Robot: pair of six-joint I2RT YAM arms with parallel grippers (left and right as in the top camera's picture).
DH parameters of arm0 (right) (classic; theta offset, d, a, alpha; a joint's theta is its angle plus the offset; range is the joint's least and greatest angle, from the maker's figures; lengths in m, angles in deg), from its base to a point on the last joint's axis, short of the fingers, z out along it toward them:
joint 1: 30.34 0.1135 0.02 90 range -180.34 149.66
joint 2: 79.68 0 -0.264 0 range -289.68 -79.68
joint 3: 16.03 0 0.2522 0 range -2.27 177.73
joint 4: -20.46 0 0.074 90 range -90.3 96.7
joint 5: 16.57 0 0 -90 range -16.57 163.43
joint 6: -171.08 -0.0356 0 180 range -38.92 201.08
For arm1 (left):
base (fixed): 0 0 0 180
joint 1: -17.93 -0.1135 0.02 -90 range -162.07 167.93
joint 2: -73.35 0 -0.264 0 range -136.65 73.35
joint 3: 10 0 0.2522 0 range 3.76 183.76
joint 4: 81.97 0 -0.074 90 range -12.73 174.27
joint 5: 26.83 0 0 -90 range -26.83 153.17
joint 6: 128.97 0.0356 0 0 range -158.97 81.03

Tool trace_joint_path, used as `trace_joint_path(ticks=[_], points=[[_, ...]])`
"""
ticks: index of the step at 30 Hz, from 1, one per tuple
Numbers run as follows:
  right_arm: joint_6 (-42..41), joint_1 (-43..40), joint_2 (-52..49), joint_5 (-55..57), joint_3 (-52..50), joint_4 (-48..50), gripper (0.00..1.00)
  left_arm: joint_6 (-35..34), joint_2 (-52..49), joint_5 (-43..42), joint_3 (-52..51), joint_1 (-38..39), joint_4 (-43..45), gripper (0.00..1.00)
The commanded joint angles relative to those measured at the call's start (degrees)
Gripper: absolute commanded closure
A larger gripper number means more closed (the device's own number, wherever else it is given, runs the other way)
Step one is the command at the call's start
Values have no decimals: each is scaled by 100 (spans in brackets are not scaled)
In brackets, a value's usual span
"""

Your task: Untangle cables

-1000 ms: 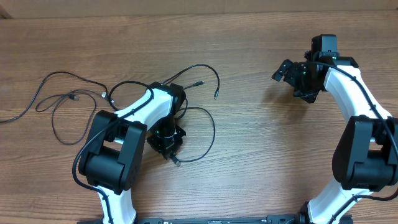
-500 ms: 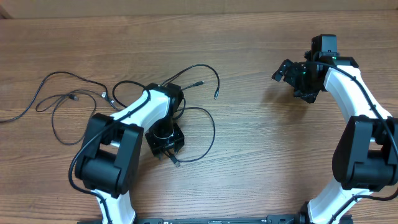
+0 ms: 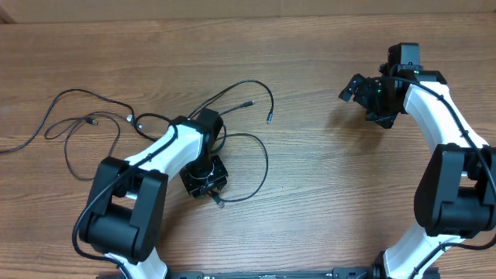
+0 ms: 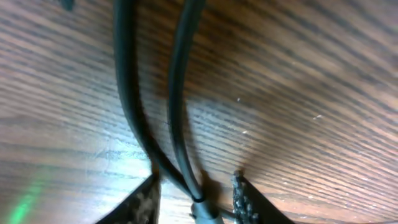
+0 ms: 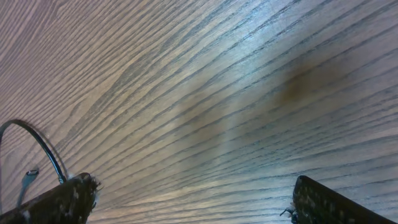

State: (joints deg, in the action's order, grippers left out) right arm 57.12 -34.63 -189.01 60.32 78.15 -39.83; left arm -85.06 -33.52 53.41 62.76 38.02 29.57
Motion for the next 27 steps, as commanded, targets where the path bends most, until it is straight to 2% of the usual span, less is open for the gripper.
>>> trace_joint_path(ticks=[1,4,7,10,14,19,20,23,27], points=[[-4,4,142,20,92,11,0,-173,-962,804,-1058,44,800,62],[-2,4,142,22,92,11,0,-210,-962,826,-1259,44,1093,60],[-2,4,142,20,92,11,0,-573,-962,824,-1504,44,1241,54],[-2,4,142,20,92,11,0,-916,-962,822,-1753,44,1375,55],[-4,4,142,20,92,11,0,-1298,-962,713,-2083,44,1587,68],[-2,4,142,20,92,11,0,-1370,-962,675,-2439,46,2052,96],[-4,4,142,20,92,11,0,-1357,-962,693,-2455,46,2074,96],[-4,4,142,20,92,11,0,-828,-962,732,-2422,46,2406,96],[-4,4,142,20,92,11,0,702,-960,352,-1987,44,2608,96]])
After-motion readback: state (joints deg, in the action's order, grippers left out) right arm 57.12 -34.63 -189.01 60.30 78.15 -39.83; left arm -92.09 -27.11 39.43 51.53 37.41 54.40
